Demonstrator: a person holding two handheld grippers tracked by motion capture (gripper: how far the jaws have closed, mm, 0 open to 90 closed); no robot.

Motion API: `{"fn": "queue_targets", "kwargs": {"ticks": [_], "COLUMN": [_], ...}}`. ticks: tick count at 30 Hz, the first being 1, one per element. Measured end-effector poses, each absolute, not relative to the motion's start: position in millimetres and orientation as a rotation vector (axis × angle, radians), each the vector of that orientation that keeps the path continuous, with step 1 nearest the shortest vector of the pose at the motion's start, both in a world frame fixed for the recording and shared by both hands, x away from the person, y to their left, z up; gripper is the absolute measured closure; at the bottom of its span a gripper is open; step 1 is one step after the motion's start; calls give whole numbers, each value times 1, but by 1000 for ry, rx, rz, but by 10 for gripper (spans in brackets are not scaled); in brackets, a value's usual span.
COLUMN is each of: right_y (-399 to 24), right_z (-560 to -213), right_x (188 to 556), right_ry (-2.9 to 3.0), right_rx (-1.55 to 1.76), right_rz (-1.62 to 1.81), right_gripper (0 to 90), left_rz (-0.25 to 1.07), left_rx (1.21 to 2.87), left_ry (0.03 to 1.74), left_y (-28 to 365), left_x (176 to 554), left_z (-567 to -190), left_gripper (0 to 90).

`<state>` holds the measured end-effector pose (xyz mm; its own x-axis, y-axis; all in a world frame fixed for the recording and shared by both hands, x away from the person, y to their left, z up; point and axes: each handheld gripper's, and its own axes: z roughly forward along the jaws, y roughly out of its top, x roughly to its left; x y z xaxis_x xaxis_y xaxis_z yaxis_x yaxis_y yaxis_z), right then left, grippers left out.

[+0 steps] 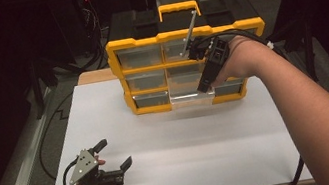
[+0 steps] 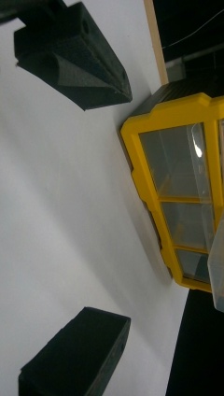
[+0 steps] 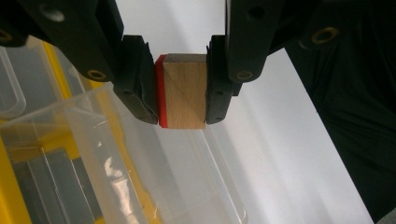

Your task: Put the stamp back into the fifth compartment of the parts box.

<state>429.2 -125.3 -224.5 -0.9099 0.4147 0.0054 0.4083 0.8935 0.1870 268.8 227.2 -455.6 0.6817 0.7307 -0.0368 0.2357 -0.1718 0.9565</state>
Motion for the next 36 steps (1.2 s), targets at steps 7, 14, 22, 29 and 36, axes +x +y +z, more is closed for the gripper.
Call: {"fn": "queue_targets", "kwargs": {"ticks": [7,14,22,29,36], "right_y": [-118,-114,-110,-103,-98], "right_z": [-224,-222,-225,-236,-243], "right_x": [436,442,449,454,457], "right_ry": [3016,2996,2976,2973,2970], "right_rx": [653,663,670,653,646], "right_rz": [287,289,276,219,212], "right_gripper": [675,675,674,674,674], "left_rz": [528,529,527,528,525], "left_rx": [1732,1740,1739,1735,1734], "left_ry": [779,774,773,773,771], "left_y": [227,226,226,227,227], "left_x": [269,268,268,268,268], "left_z": [-456,-456,-456,-456,-456], "left_gripper": [4,4,4,4,4]}}
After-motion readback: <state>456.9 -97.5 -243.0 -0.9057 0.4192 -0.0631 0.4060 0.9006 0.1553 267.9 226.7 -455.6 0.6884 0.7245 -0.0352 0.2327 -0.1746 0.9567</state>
